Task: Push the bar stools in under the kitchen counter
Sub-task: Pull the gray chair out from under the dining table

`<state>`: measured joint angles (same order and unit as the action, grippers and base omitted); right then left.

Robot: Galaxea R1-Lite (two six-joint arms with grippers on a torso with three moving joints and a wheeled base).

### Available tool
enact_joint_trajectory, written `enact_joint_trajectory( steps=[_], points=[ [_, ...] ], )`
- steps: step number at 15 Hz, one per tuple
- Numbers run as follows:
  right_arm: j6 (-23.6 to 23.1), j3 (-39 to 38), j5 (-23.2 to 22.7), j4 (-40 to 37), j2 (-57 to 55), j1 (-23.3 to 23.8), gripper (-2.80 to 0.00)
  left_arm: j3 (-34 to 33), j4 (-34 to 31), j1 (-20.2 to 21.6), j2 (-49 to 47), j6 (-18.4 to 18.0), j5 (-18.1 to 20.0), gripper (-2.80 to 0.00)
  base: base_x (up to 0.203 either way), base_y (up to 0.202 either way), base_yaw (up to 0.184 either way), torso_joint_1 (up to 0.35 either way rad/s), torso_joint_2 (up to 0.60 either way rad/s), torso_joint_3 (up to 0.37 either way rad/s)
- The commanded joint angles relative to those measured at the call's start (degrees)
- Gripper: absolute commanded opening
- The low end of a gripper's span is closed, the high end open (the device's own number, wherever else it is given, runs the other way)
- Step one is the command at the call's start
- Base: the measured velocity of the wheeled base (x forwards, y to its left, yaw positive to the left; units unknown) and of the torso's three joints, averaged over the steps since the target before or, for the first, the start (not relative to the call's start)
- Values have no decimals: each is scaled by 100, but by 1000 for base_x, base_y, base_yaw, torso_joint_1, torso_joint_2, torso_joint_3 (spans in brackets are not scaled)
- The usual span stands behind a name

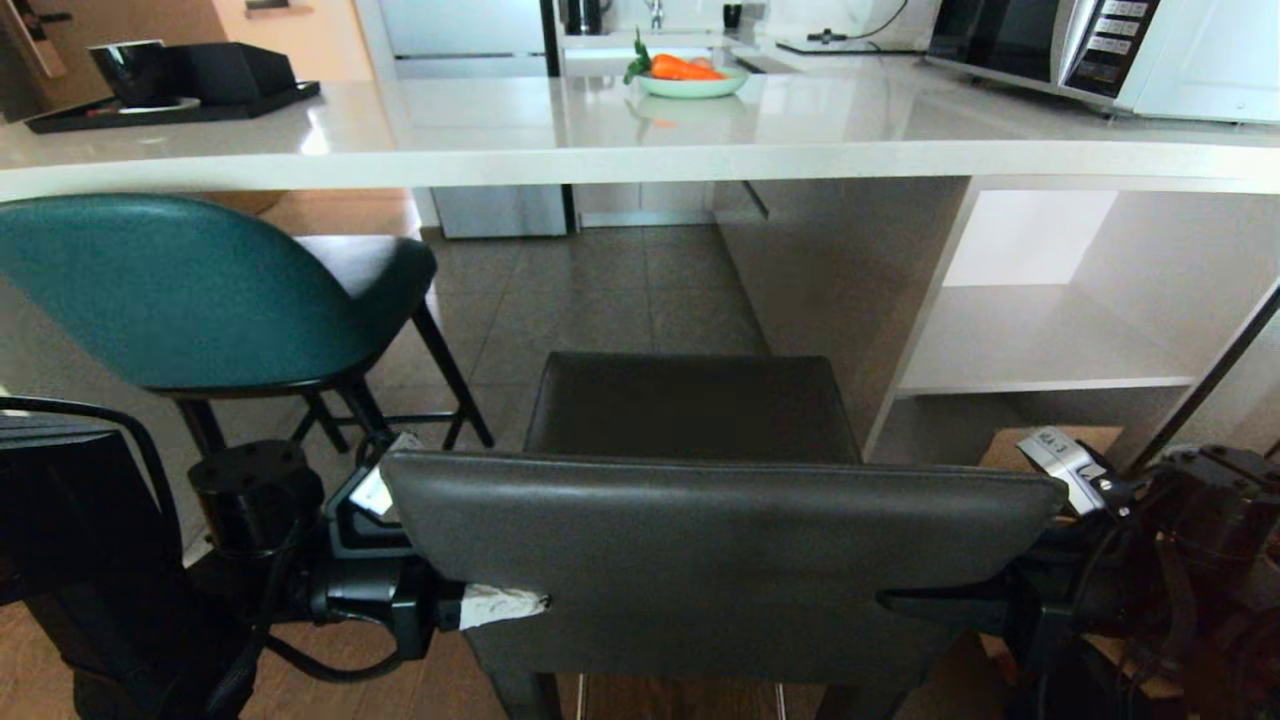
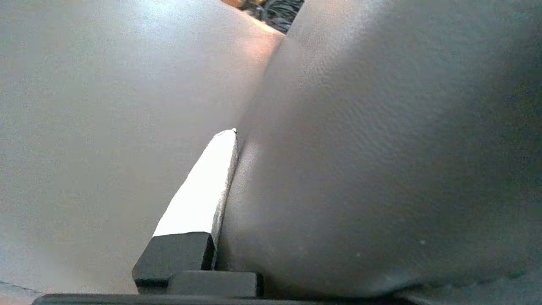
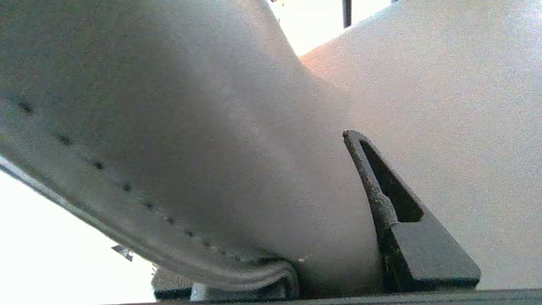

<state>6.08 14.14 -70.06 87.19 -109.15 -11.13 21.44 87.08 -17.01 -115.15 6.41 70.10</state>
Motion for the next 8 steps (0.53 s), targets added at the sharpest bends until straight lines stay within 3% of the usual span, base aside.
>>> enact_joint_trajectory(
  steps=[1,4,8],
  points=[
    [-35,18,44,48,-53,-3,-280,-6,59,-101,0,17,40,-280,-162,0,0,-2,7,7],
    [-342,246,725,48,-209,-10,-280,9,59,-92,8,18,39,-280,-25,0,-1,-4,1,2],
    [-450,326,748,48,-282,-3,-280,97,59,-85,-7,11,22,-280,0,0,0,0,0,0]
  ],
)
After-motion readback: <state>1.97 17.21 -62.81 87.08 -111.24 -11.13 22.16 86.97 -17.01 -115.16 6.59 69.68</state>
